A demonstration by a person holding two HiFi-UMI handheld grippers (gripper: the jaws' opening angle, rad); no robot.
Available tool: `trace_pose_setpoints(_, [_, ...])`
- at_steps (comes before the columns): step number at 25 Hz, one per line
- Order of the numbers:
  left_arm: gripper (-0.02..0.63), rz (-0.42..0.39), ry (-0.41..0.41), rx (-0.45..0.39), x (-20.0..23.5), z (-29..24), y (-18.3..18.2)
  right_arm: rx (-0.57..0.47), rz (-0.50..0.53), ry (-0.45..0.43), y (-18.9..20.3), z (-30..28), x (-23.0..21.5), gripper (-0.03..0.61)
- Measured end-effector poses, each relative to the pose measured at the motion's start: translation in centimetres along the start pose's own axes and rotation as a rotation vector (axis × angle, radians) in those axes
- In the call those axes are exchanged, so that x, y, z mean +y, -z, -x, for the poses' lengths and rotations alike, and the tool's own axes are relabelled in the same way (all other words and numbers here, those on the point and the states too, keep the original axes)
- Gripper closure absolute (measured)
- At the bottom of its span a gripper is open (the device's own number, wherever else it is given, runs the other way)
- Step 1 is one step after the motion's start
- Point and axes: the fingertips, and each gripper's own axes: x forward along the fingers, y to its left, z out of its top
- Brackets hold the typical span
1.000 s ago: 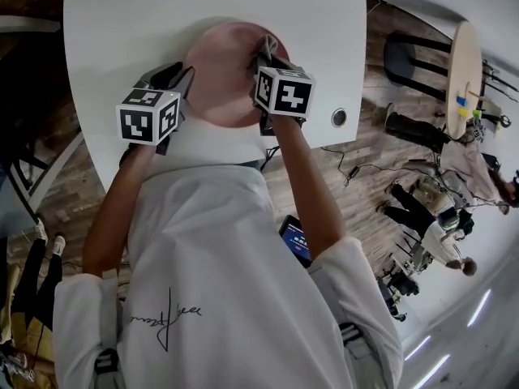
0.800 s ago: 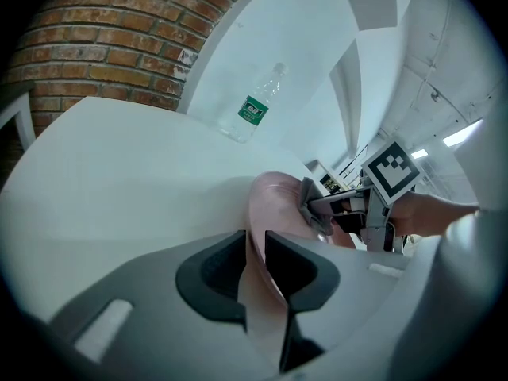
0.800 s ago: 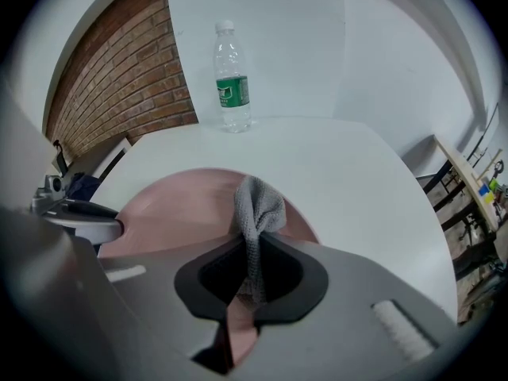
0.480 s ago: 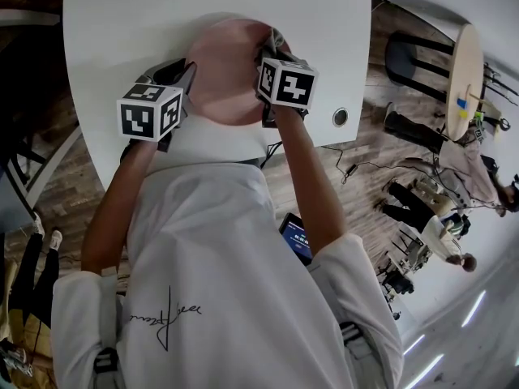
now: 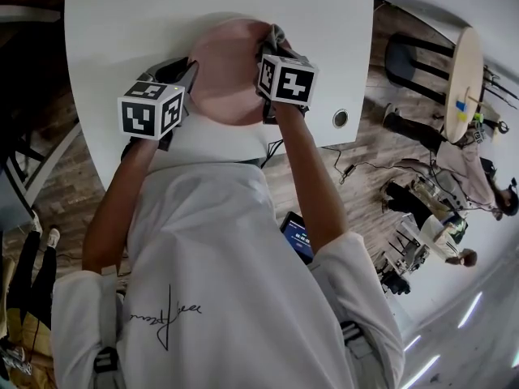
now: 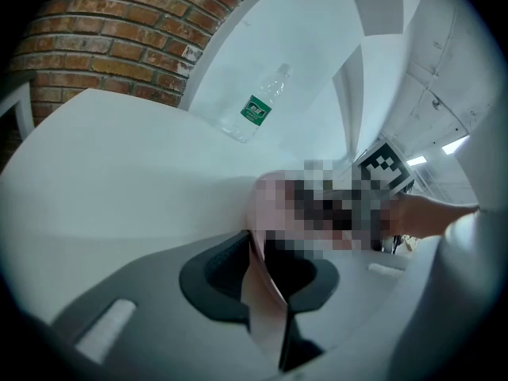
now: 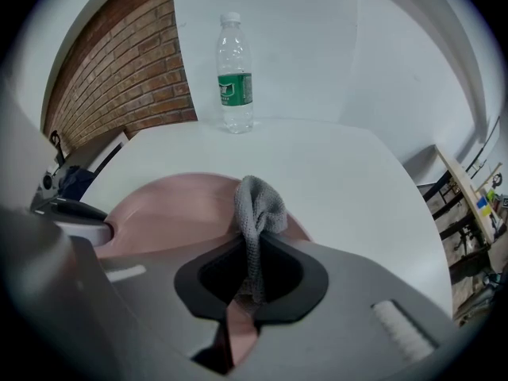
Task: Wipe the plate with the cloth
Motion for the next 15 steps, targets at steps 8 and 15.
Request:
trace_pose_setpoints(8, [0.544, 0.005, 0.005, -0.001, -0.04, -0.01, 0.05, -0.004, 0.030, -0.009, -0.41, -0.31, 0.63, 0.557])
trace_pose_setpoints(15, [0.543, 0.010, 0.010, -0.003, 0.04, 0.05, -0.12, -0.002, 0.045, -0.006, -0.83, -0.37, 1.06, 0.557])
